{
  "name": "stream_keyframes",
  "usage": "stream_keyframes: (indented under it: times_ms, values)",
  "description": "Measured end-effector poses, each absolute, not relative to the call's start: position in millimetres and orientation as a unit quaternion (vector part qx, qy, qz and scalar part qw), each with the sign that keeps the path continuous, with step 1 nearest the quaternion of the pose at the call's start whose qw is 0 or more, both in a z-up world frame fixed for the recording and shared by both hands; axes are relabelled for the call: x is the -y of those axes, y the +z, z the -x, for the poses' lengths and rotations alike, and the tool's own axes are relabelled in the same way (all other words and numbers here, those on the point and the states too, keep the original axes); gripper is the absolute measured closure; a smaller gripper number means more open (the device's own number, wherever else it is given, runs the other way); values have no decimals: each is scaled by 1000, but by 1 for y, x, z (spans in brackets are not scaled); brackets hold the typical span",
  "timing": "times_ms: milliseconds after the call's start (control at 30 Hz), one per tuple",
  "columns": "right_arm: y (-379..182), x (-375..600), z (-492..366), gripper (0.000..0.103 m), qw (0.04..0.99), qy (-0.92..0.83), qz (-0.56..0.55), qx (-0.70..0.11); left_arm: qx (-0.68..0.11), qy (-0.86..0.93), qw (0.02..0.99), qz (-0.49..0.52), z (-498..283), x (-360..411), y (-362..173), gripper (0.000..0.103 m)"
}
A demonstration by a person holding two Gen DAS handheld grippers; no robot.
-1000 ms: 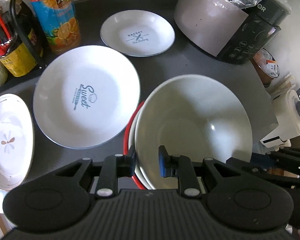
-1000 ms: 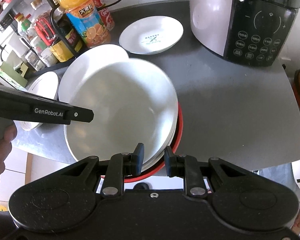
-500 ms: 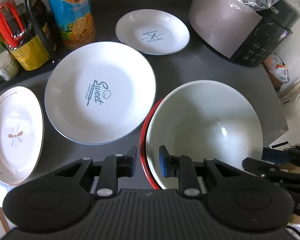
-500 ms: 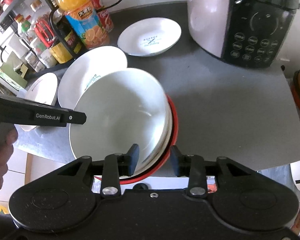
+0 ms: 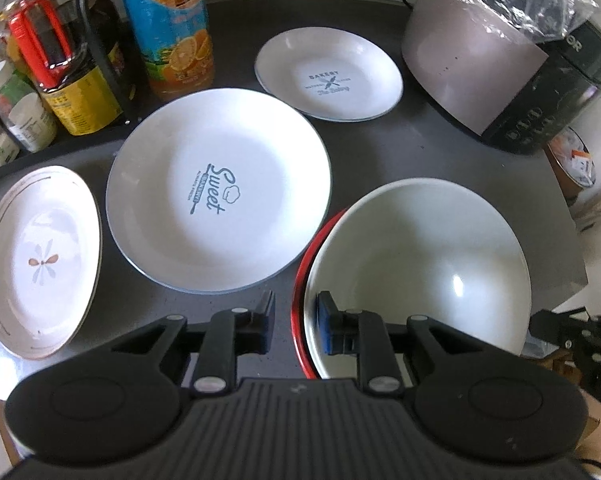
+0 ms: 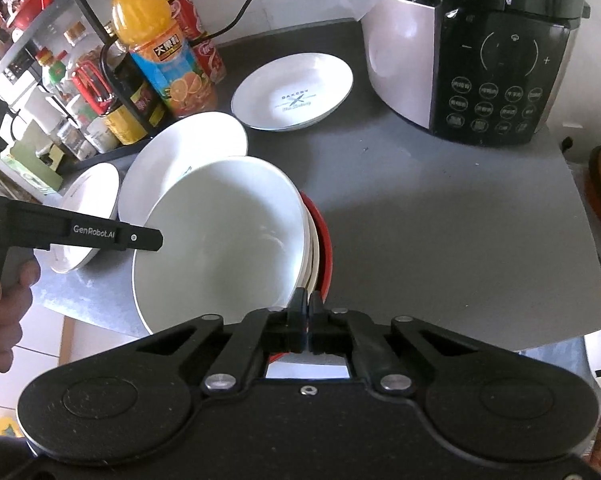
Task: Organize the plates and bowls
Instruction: 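Move both grippers toward the white 'Sweet' plate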
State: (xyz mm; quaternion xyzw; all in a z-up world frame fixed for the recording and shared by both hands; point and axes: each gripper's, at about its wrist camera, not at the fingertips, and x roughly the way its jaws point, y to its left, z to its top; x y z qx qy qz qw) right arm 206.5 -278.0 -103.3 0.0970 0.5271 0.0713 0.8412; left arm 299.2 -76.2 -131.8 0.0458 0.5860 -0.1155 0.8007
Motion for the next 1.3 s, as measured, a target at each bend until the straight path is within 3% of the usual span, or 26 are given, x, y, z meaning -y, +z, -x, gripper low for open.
stream_keyframes:
  times_ms: [367, 500, 567, 700, 967, 1033, 1167, 1300]
  values:
    - [-79, 296, -222, 97, 850, 146, -96, -497, -571, -60, 819, 0, -287, 73, -96, 80]
    - [-76, 303, -231, 84, 851, 160, -95, -491, -557, -47, 829, 24, -283, 64, -79, 79]
    - [-74, 303, -236, 78, 852, 159, -96, -489, -551, -37, 833, 23, -283, 59, -76, 72]
    - [-70, 297, -244, 49, 857, 148, -95, -485, -542, -23, 840, 29, -289, 46, -79, 60]
    - [-71, 269, -262, 21, 864, 118, -107, -477, -505, -10, 863, 13, -304, 19, -86, 43]
    - [-68, 261, -268, 8, 871, 102, -109, -467, -502, -23, 864, 18, -310, 11, -86, 39]
    - [-66, 253, -282, 3, 878, 77, -134, -453, -492, -35, 870, 15, -318, -2, -88, 26]
    - [-67, 244, -295, 2, 876, 64, -145, -456, -498, -33, 866, 34, -329, -20, -92, 26]
